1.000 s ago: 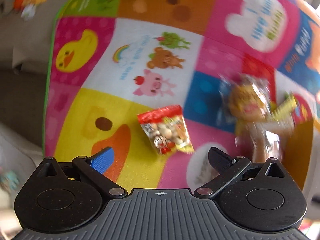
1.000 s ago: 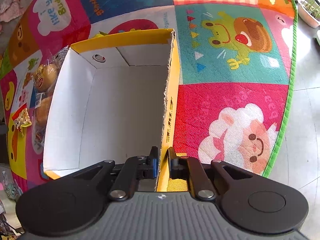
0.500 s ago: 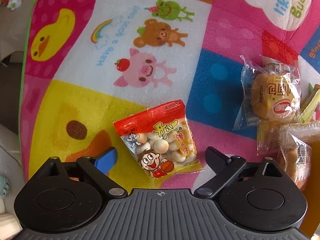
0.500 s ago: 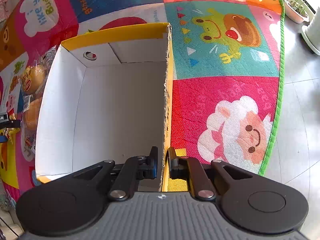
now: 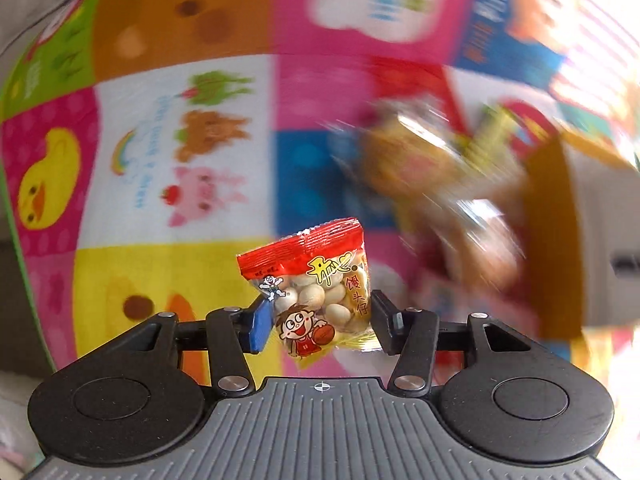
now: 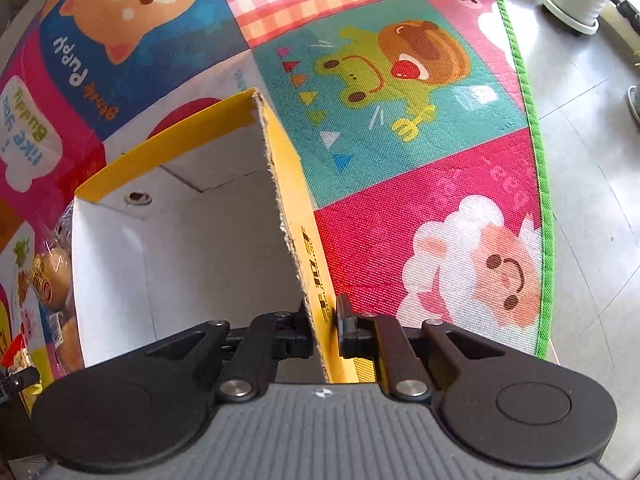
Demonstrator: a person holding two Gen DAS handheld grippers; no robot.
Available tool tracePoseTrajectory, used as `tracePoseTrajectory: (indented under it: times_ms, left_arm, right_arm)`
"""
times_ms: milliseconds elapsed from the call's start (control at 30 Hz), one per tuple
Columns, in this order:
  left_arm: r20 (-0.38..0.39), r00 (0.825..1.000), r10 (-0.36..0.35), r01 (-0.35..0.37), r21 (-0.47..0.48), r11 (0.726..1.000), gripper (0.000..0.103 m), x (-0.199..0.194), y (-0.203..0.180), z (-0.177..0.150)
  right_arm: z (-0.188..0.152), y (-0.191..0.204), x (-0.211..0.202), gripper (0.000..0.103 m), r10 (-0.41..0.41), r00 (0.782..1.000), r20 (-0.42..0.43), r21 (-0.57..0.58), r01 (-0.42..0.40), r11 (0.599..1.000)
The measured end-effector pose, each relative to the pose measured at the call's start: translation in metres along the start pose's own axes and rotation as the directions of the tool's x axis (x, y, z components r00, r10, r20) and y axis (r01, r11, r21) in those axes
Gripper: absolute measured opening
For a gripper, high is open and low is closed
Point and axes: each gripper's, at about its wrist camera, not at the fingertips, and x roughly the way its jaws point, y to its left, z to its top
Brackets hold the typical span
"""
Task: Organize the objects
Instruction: 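Lift the red snack bag with the left gripper over the box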
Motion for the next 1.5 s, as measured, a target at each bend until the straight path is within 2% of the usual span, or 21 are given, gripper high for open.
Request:
tracePoseTrajectory:
  times_ms: [133, 267, 333, 433, 533, 667, 900, 1033, 1200, 1500]
  left_arm:
    - [-0.05, 0.999, -0.015, 0.021, 0.12, 0.993, 0.054, -0.032, -0.04, -0.026]
    - [-0.117, 0.993, -0.023, 0.048, 0.211, 0.976, 0.054, -0.066, -0.072, -0.037]
    - [-0.172, 0.984, -0.041, 0.089, 0.28, 0.956, 0.054, -0.082, -0.087, -0.038]
    - [-0.235, 0.971, -0.03, 0.119, 0.373, 0.92, 0.054, -0.1, -0.107, -0.04]
    - [-0.26, 0.965, -0.037, 0.136, 0.378, 0.916, 0.054, -0.107, -0.121, -0.035]
    - [-0.233, 0.968, -0.091, 0.164, 0.316, 0.934, 0.054, -0.109, -0.145, -0.018]
    - [-0.157, 0.973, -0.17, 0.213, 0.317, 0.924, 0.054, -0.112, -0.207, 0.016]
    - [-0.094, 0.981, -0.17, 0.191, 0.303, 0.934, 0.054, -0.11, -0.23, 0.033]
    - [-0.05, 0.982, -0.181, 0.188, 0.268, 0.945, 0.055, -0.12, -0.25, 0.043]
    - [-0.029, 0.984, -0.175, 0.176, 0.276, 0.945, 0.056, -0.129, -0.268, 0.041]
  right_arm:
    - [-0.017, 0.005, -0.016, 0.011, 0.003, 1.0, 0.007, -0.124, -0.002, 0.992]
    - [-0.027, -0.001, -0.021, 0.011, 0.024, 0.999, -0.024, -0.127, -0.027, 0.992]
    - [-0.03, -0.004, -0.023, 0.01, 0.042, 0.999, -0.029, -0.134, -0.046, 0.99]
    - [-0.031, -0.007, -0.025, 0.01, 0.066, 0.998, -0.022, -0.137, -0.068, 0.988]
    - [-0.029, -0.013, -0.026, 0.01, 0.094, 0.995, -0.025, -0.114, -0.096, 0.989]
    - [-0.031, -0.018, -0.025, 0.01, 0.116, 0.993, -0.035, -0.106, -0.119, 0.987]
    - [-0.03, -0.024, -0.025, 0.01, 0.132, 0.99, -0.042, -0.103, -0.136, 0.985]
    - [-0.031, -0.022, -0.026, 0.01, 0.135, 0.99, -0.045, -0.123, -0.14, 0.983]
    - [-0.031, -0.025, -0.026, 0.01, 0.152, 0.987, -0.053, -0.121, -0.157, 0.98]
    - [-0.028, -0.029, -0.025, 0.011, 0.168, 0.984, -0.066, -0.119, -0.175, 0.977]
